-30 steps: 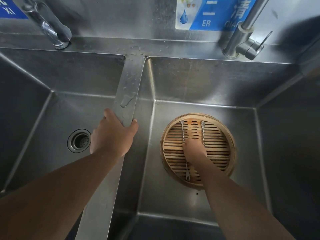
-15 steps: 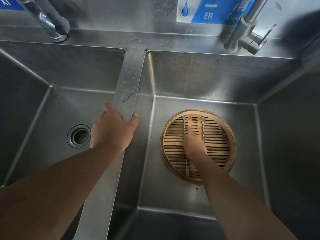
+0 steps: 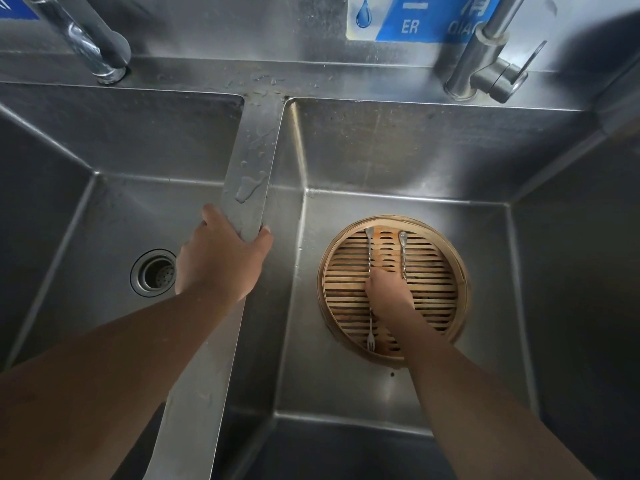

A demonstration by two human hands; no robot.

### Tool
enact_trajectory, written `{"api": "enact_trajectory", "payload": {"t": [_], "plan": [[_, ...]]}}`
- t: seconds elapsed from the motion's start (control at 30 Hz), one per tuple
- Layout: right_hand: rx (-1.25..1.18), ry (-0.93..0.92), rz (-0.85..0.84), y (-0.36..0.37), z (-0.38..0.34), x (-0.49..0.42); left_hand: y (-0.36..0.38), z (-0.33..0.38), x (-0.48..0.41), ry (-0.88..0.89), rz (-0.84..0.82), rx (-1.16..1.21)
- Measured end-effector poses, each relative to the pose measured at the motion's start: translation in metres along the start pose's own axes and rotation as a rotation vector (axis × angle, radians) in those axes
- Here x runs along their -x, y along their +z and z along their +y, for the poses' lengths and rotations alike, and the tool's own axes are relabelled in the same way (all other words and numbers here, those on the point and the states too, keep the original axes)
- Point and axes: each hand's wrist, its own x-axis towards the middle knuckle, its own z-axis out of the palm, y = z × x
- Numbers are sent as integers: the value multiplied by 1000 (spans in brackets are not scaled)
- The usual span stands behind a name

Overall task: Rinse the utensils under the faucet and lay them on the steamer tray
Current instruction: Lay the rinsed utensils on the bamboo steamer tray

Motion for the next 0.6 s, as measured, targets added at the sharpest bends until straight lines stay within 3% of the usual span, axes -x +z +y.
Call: {"api": "enact_trajectory", "payload": {"t": [0.6], "plan": [[-26,-26,35,3,2,1,6,-4,-3,-7,36,-5]]}}
